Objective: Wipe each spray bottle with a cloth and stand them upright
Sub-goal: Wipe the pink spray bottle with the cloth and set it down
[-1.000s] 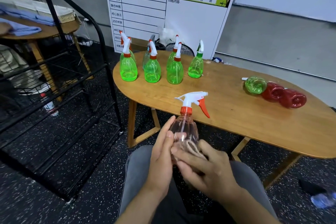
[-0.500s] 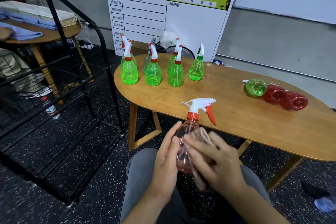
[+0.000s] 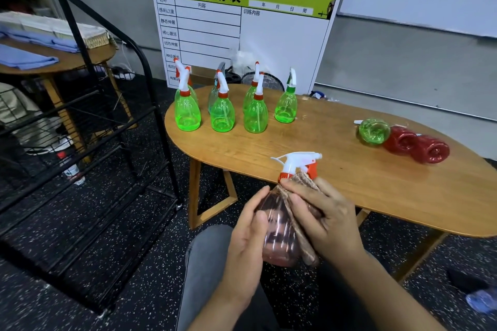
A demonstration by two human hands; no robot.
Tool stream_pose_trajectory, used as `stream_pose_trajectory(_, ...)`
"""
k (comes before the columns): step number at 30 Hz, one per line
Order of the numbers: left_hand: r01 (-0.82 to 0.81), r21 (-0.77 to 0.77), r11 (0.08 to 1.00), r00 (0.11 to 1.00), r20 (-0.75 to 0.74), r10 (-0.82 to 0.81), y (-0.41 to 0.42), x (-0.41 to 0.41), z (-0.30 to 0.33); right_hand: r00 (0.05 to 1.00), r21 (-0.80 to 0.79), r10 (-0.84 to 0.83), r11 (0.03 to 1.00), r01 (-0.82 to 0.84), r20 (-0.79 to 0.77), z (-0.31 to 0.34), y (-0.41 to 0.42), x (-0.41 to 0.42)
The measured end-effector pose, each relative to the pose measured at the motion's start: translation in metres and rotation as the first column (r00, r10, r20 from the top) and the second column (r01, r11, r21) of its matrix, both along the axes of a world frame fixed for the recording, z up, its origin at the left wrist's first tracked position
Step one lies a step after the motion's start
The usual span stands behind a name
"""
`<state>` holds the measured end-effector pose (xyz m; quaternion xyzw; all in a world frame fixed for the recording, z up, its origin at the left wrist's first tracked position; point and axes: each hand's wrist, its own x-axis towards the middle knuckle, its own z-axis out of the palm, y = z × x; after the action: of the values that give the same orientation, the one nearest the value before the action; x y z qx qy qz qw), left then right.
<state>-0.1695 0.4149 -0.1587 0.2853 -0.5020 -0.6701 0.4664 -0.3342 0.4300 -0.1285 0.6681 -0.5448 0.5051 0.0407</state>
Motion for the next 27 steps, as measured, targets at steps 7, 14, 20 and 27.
stream_pose_trajectory(7, 0.026, 0.077, 0.997, 0.994, -0.106, -0.018, -0.004, 0.0, 0.002, 0.993, 0.016, 0.039, 0.999, -0.041, 0.107, -0.002, 0.005, 0.009)
stream_pose_trajectory(14, 0.017, 0.187, 0.982, 0.989, -0.147, 0.01, -0.006, -0.001, 0.0, 0.986, 0.082, 0.042, 0.995, -0.055, 0.161, -0.006, 0.005, 0.014)
stream_pose_trajectory(20, 0.044, 0.186, 0.981, 0.994, -0.107, -0.024, -0.008, -0.001, 0.001, 0.971, 0.143, -0.015, 0.99, -0.019, 0.237, 0.006, -0.005, 0.01)
stream_pose_trajectory(27, 0.041, 0.17, 0.985, 0.999, -0.039, -0.035, -0.009, 0.0, -0.005, 0.992, 0.155, -0.027, 0.988, 0.008, 0.12, -0.002, 0.0, 0.014)
